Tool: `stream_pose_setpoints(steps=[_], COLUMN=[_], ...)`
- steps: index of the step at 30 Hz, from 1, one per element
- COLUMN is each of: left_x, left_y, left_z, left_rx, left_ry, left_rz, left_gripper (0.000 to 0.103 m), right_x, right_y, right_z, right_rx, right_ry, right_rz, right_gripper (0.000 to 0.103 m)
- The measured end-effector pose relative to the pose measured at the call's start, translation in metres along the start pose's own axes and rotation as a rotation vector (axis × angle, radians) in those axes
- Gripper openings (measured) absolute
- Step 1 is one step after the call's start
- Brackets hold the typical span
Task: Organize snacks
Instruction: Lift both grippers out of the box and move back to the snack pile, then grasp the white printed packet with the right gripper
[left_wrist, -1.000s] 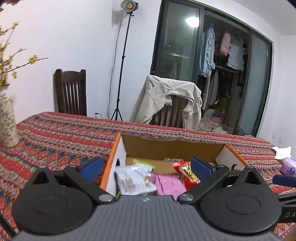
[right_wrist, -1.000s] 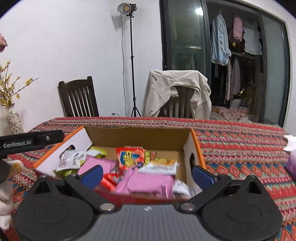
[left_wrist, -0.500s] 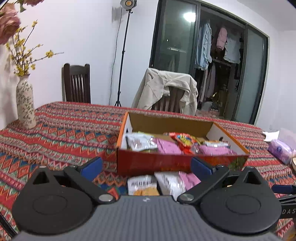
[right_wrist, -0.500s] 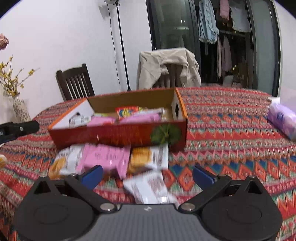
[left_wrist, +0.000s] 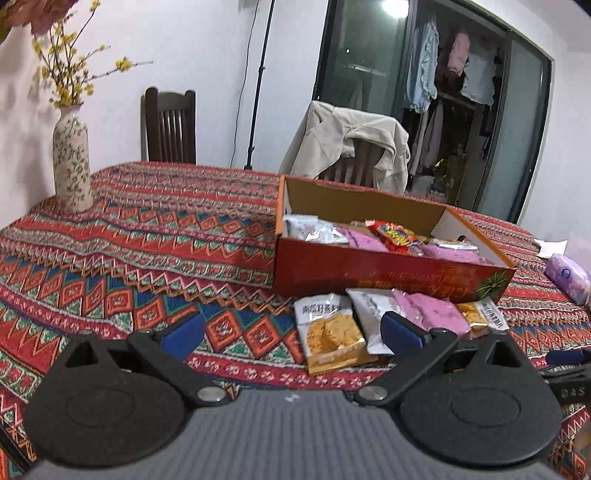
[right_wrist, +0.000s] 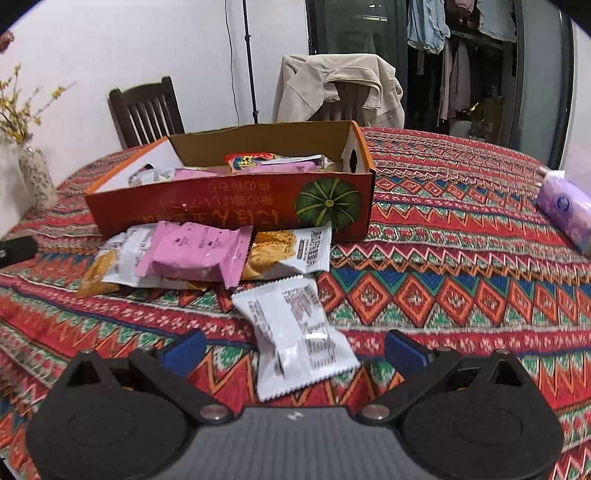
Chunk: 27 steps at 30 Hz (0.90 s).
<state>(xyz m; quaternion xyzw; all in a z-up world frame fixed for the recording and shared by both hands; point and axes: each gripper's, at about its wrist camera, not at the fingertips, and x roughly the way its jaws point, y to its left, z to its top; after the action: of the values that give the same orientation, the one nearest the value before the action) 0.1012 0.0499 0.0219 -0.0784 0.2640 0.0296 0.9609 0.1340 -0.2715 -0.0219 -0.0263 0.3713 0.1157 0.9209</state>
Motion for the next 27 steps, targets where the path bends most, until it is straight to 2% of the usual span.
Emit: stream_pose_setpoints(steps=[4,11,13,14,15,16,20,27], left_x=[0.002,0.012,0.014,0.015,0.016,0.018,0.025,0.033], left_y=[0.006,0.01,0.008,0.007,0.006,0.005,0.005,0.006], left_z=[-0.001,-0.004,-0.005,-0.005,-0.004,-0.003,0.0,0.008], left_rx=[-0.004,-0.045,-0.039,-0.033,-0.028,-0.026,-0.034,-0.036], left_ry=[0.017,0.057,0.062,0.061,0.059,0.057,0.058,0.063], left_rz=[-0.009,-0.031,-0.043,-0.045,-0.049,-0.052,-0.056,-0.041], left_gripper=[0.103,0.103,0.103,0.103,0.103,0.103,0.103,0.103], right_x=[0.02,0.024,0.02,0.017,0.014,0.011,0.002,-0.025], right_y=[-0.001,0.002,0.004,0.006,0.009,0.012,0.023,0.025], right_z=[0.008,0.01,0.009,0.008,0.007,0.006,0.001,0.02], right_rx=[0.002,-0.023,-0.044,-0.057,-0.073,-0.089,-0.145,-0.12], right_ry=[0.061,0.063,0.045,0.033,0.019,0.014,-0.03,-0.172], right_rz=[-0.02,-0.008,0.013,0.023,0.023,0.016,0.006,0.042], right_gripper=[0.091,0.09,0.08,0.066,0.045,0.043,0.04,0.039])
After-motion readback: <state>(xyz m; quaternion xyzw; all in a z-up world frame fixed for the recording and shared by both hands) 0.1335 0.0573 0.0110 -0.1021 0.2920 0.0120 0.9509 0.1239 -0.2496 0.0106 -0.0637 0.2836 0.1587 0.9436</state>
